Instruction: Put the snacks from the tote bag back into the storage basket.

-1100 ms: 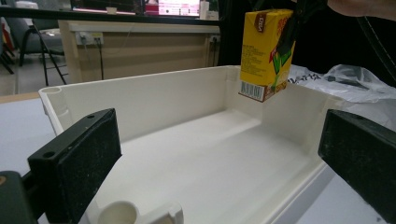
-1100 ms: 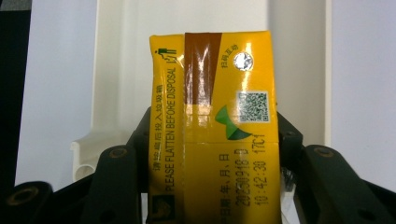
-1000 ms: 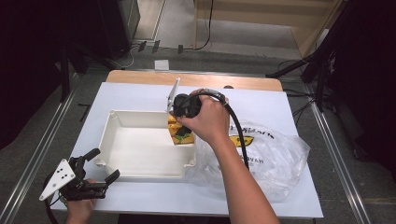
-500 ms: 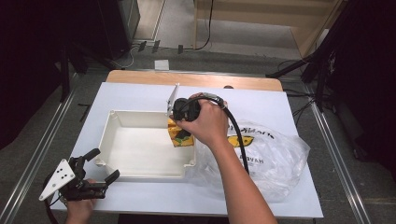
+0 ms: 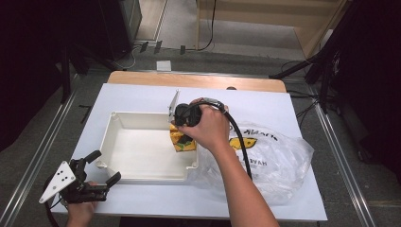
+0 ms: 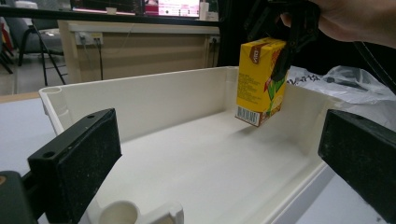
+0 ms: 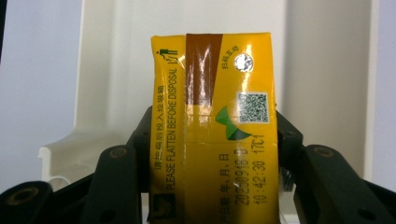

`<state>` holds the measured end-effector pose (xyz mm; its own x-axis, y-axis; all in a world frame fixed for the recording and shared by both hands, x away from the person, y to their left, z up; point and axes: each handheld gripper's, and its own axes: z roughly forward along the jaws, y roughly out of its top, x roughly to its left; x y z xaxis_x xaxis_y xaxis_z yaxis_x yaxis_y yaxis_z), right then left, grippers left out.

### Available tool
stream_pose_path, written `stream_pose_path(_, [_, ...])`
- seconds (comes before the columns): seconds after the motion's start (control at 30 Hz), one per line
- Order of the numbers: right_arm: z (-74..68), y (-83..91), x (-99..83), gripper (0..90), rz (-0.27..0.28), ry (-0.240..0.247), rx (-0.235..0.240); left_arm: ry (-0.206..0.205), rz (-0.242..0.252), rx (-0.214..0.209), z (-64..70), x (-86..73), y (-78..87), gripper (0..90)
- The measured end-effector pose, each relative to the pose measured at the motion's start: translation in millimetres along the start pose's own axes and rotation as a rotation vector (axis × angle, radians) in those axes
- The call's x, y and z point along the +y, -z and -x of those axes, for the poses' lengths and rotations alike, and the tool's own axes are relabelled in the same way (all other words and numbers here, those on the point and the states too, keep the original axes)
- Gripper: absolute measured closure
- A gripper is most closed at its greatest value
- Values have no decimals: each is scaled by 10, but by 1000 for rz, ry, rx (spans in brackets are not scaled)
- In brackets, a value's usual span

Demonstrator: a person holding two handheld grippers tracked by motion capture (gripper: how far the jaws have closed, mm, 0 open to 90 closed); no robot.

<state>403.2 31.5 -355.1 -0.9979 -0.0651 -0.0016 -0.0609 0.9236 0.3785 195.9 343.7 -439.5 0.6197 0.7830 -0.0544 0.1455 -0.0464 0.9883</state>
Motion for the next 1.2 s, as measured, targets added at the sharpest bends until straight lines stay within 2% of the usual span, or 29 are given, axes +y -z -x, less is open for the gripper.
stream_pose_path(0.4, [-8,-90,-9,518,-16,0,9,0,-1,0,0,0,1,0])
stream_pose_path(0.53, [-4,-125,-10,517,-25,17,16,0,-1,-1,-4,0,4,0])
stream_pose_path(0.67, [-17,-148,-7,517,-39,6,21,-1,-1,0,-4,1,3,0])
stream_pose_path(0.77, [-10,-172,-11,517,-38,19,28,0,-1,-1,-4,1,2,0])
stream_pose_path(1.07, [-10,-188,-52,513,-46,12,31,0,-1,-1,-4,1,3,0])
stream_pose_path(1.17, [-28,-182,-62,510,-63,4,28,0,-1,0,-4,1,1,0])
stream_pose_path(1.2, [-26,-187,-69,508,-58,15,27,0,-2,1,-4,1,1,0])
